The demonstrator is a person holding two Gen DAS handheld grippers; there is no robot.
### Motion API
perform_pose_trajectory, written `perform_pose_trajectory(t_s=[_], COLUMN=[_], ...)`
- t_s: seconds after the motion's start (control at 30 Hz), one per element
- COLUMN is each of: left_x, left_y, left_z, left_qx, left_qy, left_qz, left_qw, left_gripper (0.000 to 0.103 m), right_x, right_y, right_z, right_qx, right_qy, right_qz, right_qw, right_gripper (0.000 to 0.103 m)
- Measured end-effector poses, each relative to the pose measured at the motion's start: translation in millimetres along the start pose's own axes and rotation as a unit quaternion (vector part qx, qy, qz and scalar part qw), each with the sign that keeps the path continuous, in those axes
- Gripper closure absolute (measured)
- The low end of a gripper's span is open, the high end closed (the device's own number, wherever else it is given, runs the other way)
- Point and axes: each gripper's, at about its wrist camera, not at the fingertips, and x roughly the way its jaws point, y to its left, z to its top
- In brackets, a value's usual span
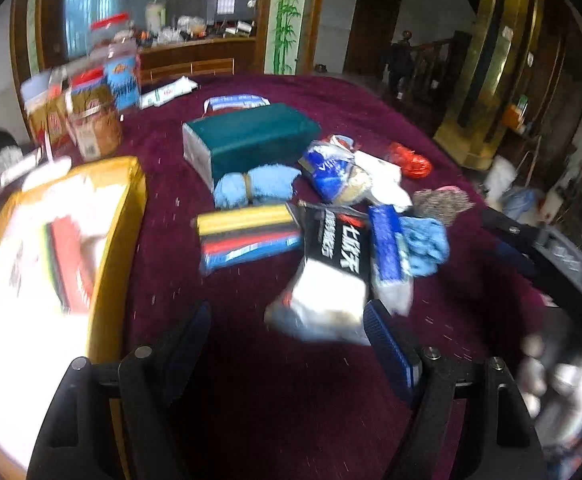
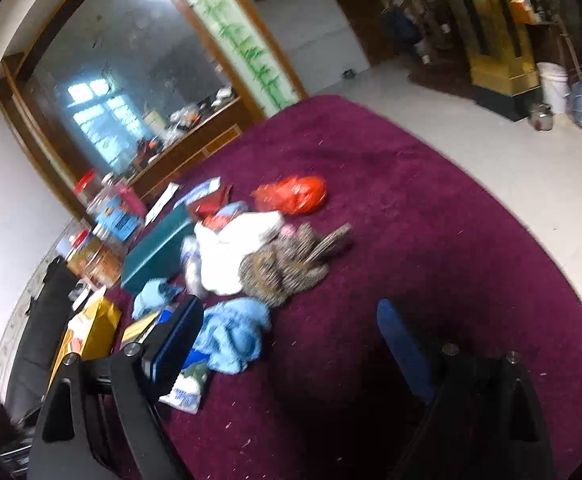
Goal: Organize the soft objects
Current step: 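Grasp the blue tissue packet on the table with the left tool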
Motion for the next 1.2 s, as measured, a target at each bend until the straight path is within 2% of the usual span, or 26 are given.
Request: perform_pose_trajectory(t_s=[0.07,0.2,0.27,0.3,0.33,0.37,0.4,0.43,0.5,0.6,0.67,0.7,0.73,0.77,0.83,0.93,1.03,1.13,1.2], left_x=[15,36,39,41,42,40,34,28,11,-12,-19,-21,-20,-18,-11,6,13,22,34], left_y=[-7,-25,-31,-30,-28,-26,-24,-22,-10,11,20,26,28,31,29,15,-10,-45,-70], left_z=[1,3,6,7,8,8,6,4,-4,-19,-21,-19,-17,-13,-7,8,19,27,28], left_qx=[0.024,0.06,0.071,0.068,0.059,0.055,0.06,0.066,0.057,0.027,0.002,-0.014,-0.024,-0.038,-0.049,-0.066,-0.053,-0.003,0.05], left_qy=[0.002,-0.004,-0.005,0.002,0.015,0.018,0.014,0.013,0.023,0.04,0.037,0.034,0.03,0.023,0.014,0.022,0.009,0.008,0.015], left_qz=[0.018,0.029,0.021,0.005,-0.018,-0.018,-0.018,-0.02,-0.042,-0.055,-0.061,-0.063,-0.06,-0.048,-0.04,-0.047,-0.05,-0.058,-0.045], left_qw=[0.9996,0.9978,0.9972,0.9977,0.998,0.9982,0.9979,0.9976,0.9972,0.9973,0.9975,0.9974,0.9974,0.9979,0.9979,0.9965,0.9973,0.9983,0.9976], left_gripper=[0.022,0.022,0.024,0.05,0.068,0.073,0.085,0.093,0.096,0.096,0.091,0.074,0.048,0.039,0.037,0.037,0.035,0.029,0.029], right_x=[2,10,13,12,12,12,14,15,16,18,18,19,19,20,20,19,19,19,20], right_y=[5,9,9,4,3,3,3,4,4,4,4,4,4,4,4,2,-2,-11,-19], right_z=[-1,-2,-3,-3,-3,-3,-4,-4,-4,-5,-5,-5,-5,-6,-5,-5,-4,-2,-1], right_qx=[-0.012,-0.018,-0.015,-0.012,-0.01,-0.009,-0.009,-0.009,-0.01,-0.009,-0.008,-0.008,-0.008,-0.008,-0.008,-0.003,0.01,0.034,0.054], right_qy=[0.006,0.013,0.019,0.02,0.021,0.022,0.024,0.026,0.026,0.03,0.031,0.032,0.033,0.034,0.033,0.033,0.033,0.036,0.039], right_qz=[-0.002,-0.002,-0.004,-0.003,-0.004,-0.006,-0.008,-0.01,-0.014,-0.016,-0.017,-0.018,-0.018,-0.019,-0.021,-0.019,-0.012,0.001,0.01], right_qw=[1.0,1.0,1.0,1.0,1.0,1.0,1.0,1.0,1.0,0.999,0.999,0.999,0.999,0.999,0.999,0.999,0.999,0.999,0.998], right_gripper=[0.014,0.014,0.014,0.014,0.014,0.014,0.014,0.014,0.014,0.014,0.014,0.014,0.014,0.014,0.014,0.014,0.014,0.014,0.014])
